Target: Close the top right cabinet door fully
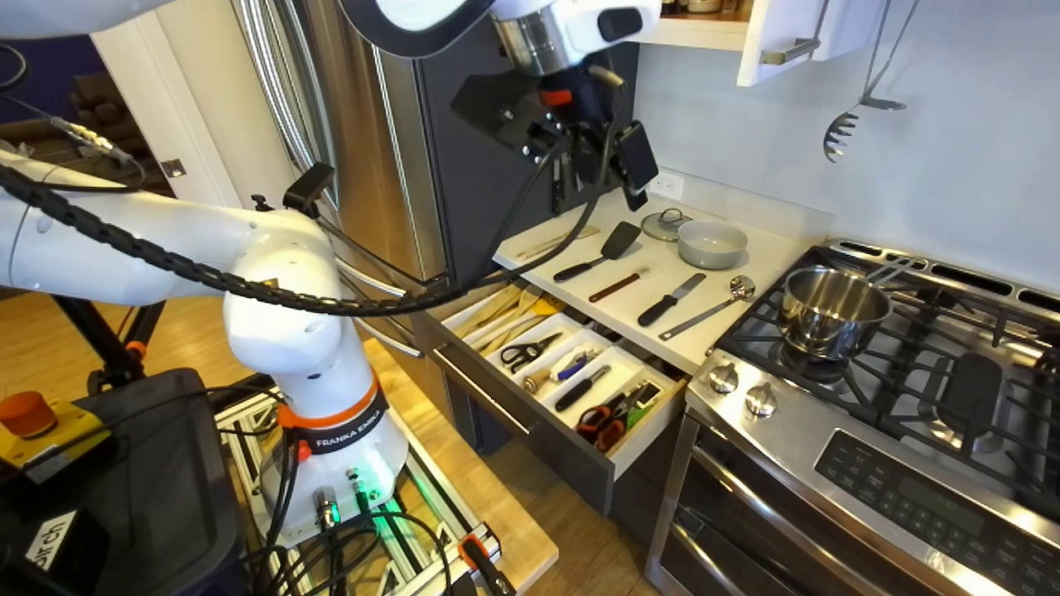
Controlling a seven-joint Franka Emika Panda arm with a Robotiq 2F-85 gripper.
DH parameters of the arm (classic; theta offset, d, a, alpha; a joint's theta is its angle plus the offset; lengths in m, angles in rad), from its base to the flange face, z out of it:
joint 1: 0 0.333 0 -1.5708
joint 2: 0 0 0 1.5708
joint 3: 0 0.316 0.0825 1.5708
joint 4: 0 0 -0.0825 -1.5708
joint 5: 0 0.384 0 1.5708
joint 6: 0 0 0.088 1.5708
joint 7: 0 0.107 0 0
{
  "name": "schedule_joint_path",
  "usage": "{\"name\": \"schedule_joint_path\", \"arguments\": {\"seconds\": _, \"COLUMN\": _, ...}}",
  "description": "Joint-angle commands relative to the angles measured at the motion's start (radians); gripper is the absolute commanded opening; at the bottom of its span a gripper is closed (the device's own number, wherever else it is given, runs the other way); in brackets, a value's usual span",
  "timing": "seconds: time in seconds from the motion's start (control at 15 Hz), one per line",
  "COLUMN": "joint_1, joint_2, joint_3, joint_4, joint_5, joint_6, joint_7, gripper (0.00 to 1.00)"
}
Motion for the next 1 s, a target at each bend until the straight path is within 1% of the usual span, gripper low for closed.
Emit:
{"name": "schedule_joint_path", "arguments": {"seconds": 0.0, "joint_1": 0.071, "joint_2": -0.039, "joint_3": -0.034, "joint_4": 0.118, "joint_5": -0.011, "joint_6": -0.010, "joint_7": -0.125, "gripper": 1.00}}
{"name": "schedule_joint_path", "arguments": {"seconds": 0.13, "joint_1": 0.123, "joint_2": -0.012, "joint_3": -0.022, "joint_4": 0.203, "joint_5": 0.005, "joint_6": 0.002, "joint_7": -0.149, "gripper": 1.00}}
{"name": "schedule_joint_path", "arguments": {"seconds": 0.2, "joint_1": 0.154, "joint_2": 0.007, "joint_3": -0.019, "joint_4": 0.244, "joint_5": 0.026, "joint_6": -0.002, "joint_7": -0.141, "gripper": 1.00}}
{"name": "schedule_joint_path", "arguments": {"seconds": 0.27, "joint_1": 0.102, "joint_2": -0.042, "joint_3": -0.015, "joint_4": 0.175, "joint_5": -0.007, "joint_6": -0.002, "joint_7": -0.113, "gripper": 1.00}}
{"name": "schedule_joint_path", "arguments": {"seconds": 0.33, "joint_1": 0.121, "joint_2": -0.038, "joint_3": -0.013, "joint_4": 0.198, "joint_5": -0.006, "joint_6": -0.002, "joint_7": -0.110, "gripper": 1.00}}
{"name": "schedule_joint_path", "arguments": {"seconds": 0.87, "joint_1": 0.115, "joint_2": -0.038, "joint_3": -0.014, "joint_4": 0.186, "joint_5": -0.007, "joint_6": -0.002, "joint_7": -0.108, "gripper": 1.00}}
{"name": "schedule_joint_path", "arguments": {"seconds": 0.93, "joint_1": 0.130, "joint_2": -0.033, "joint_3": -0.016, "joint_4": 0.182, "joint_5": 0.011, "joint_6": 0.020, "joint_7": -0.101, "gripper": 1.00}}
